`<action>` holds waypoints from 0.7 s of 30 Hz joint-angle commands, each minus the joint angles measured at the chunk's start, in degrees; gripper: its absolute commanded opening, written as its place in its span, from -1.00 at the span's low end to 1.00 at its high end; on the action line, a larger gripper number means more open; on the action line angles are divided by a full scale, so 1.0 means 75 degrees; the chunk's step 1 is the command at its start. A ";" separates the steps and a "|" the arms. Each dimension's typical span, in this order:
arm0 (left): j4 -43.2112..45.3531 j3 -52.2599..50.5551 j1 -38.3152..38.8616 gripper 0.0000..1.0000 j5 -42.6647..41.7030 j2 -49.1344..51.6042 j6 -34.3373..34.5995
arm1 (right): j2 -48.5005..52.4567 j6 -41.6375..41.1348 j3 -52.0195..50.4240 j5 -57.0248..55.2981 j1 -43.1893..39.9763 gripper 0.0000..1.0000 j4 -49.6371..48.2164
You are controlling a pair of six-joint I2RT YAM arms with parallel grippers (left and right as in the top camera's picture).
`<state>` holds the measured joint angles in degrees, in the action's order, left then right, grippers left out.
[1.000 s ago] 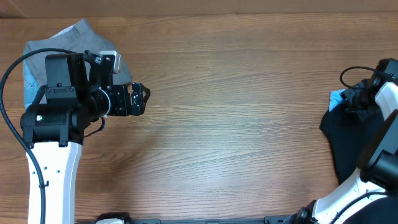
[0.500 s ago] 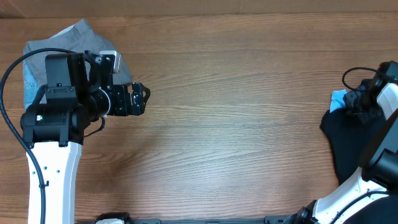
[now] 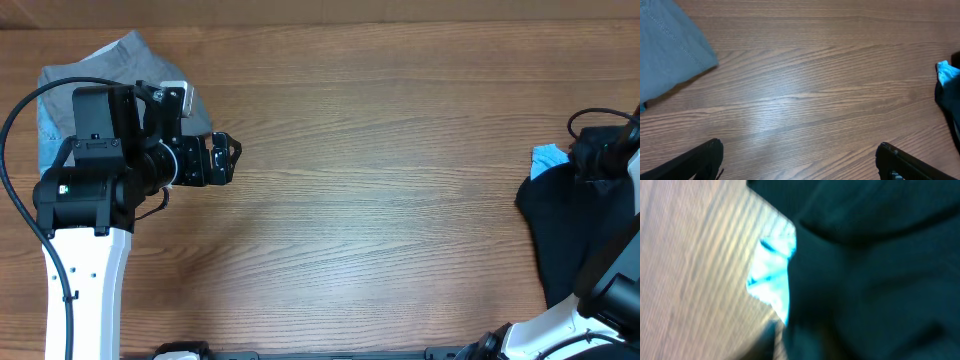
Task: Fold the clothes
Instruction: 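Grasp the black t-shirt on the right pile with the right gripper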
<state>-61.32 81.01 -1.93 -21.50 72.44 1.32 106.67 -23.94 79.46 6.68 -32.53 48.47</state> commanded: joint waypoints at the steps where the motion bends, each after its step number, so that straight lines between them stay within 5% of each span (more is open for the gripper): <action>1: 0.0003 0.0192 -0.0038 1.00 -0.0111 0.0041 -0.0087 | -0.0192 0.0204 0.0172 0.0265 0.0017 0.30 0.0653; 10: 0.0041 0.0192 -0.0038 1.00 -0.0070 0.0041 -0.0096 | -0.0233 0.0376 0.0003 -0.1180 0.1017 0.36 0.2632; 21: 0.0067 0.0192 -0.0038 1.00 -0.0082 0.0041 -0.0064 | -0.0230 -0.0650 -0.0446 -0.3139 0.1731 0.42 0.2582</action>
<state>-60.84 81.06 -1.93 -21.47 72.44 1.32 106.54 -26.98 76.31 -12.73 -18.94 68.31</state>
